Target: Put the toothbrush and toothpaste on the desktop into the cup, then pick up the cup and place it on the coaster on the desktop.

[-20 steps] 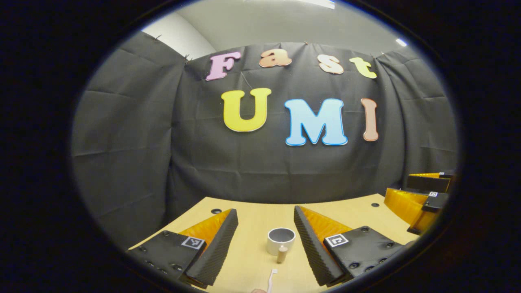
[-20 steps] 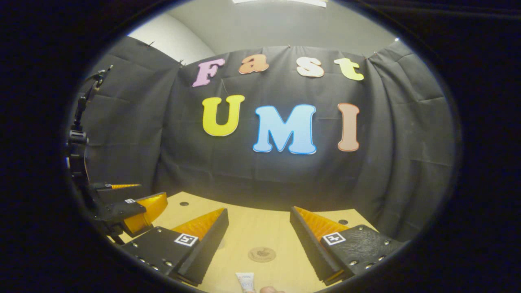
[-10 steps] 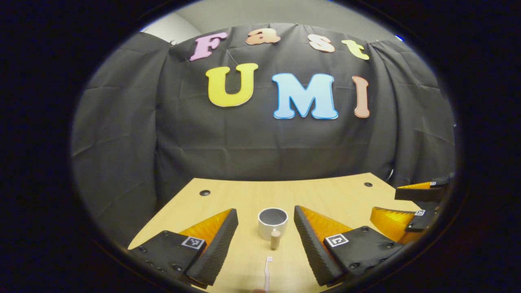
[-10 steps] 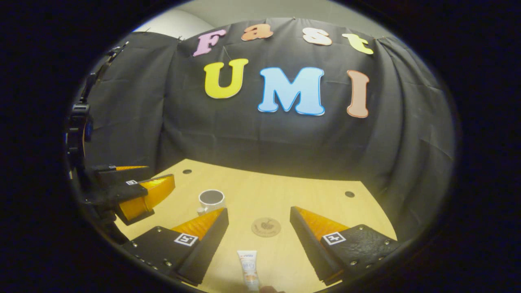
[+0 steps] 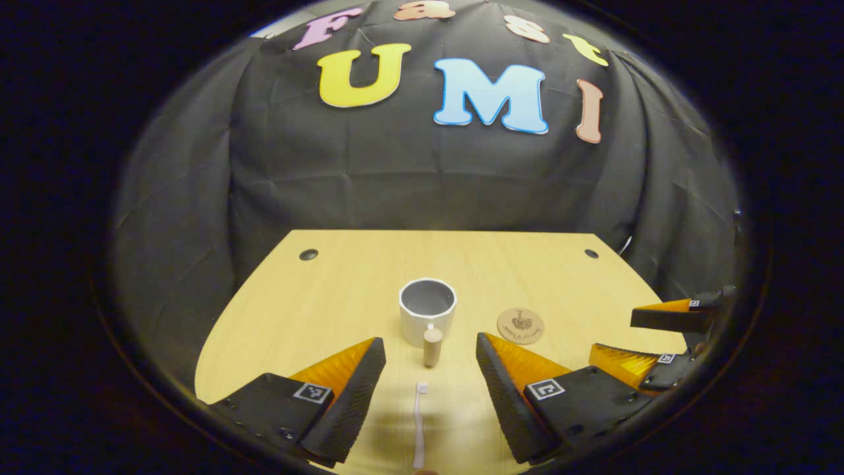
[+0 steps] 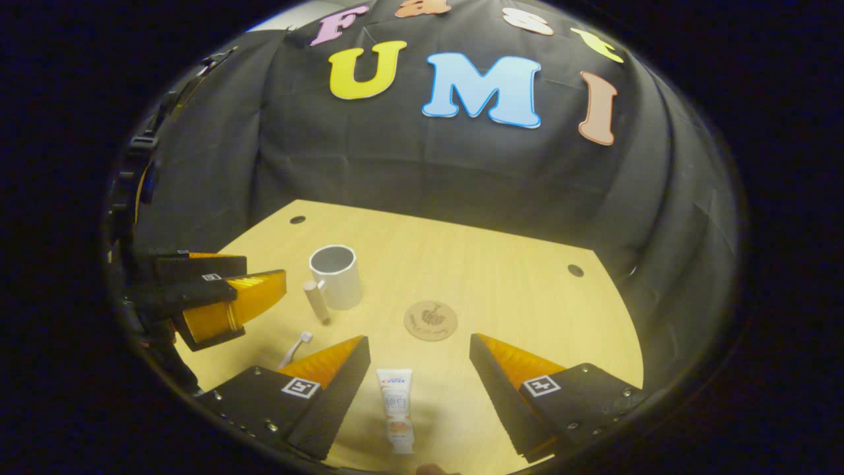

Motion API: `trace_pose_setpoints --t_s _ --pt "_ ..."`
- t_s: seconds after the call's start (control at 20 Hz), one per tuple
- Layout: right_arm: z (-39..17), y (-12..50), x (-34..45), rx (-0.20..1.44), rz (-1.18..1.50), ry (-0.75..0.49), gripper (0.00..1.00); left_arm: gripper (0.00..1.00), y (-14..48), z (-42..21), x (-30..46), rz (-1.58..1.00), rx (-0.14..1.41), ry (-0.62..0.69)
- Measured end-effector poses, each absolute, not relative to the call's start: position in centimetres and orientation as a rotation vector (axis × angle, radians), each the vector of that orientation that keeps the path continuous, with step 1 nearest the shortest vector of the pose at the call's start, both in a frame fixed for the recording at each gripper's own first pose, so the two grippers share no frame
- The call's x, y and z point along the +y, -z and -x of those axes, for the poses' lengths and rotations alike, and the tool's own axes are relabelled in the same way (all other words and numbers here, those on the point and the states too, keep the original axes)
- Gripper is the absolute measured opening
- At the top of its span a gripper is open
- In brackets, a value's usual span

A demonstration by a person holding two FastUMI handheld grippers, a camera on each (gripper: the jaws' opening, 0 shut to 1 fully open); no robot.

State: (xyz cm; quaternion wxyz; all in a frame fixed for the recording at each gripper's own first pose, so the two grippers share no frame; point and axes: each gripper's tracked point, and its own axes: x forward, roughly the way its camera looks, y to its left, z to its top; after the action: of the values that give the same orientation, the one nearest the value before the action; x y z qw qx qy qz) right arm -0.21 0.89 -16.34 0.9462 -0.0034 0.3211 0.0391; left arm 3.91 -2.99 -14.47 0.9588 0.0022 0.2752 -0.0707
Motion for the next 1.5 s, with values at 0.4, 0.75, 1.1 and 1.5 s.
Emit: trace_pose_setpoints --t_s 0.4,0.75,1.1,1.5 --pt "1.5 21.7 2.2 0.899 -0.047 -0.094 0.95 0.92 21.2 -3.4 -2.9 -0.060 0.833 0.169" --pt "3.5 25.7 2.8 1.104 -0.104 -0.078 0.97 0.92 26.3 -1.8 -3.2 -0.049 1.059 0.180" --pt "5.2 29.0 3.2 1.286 -0.182 -0.050 0.97 0.92 30.0 0.6 -2.6 -0.081 1.249 0.166" --pt "6.0 30.7 3.3 1.383 -0.219 -0.042 0.97 0.94 32.3 3.7 -2.5 -0.081 1.389 0.134"
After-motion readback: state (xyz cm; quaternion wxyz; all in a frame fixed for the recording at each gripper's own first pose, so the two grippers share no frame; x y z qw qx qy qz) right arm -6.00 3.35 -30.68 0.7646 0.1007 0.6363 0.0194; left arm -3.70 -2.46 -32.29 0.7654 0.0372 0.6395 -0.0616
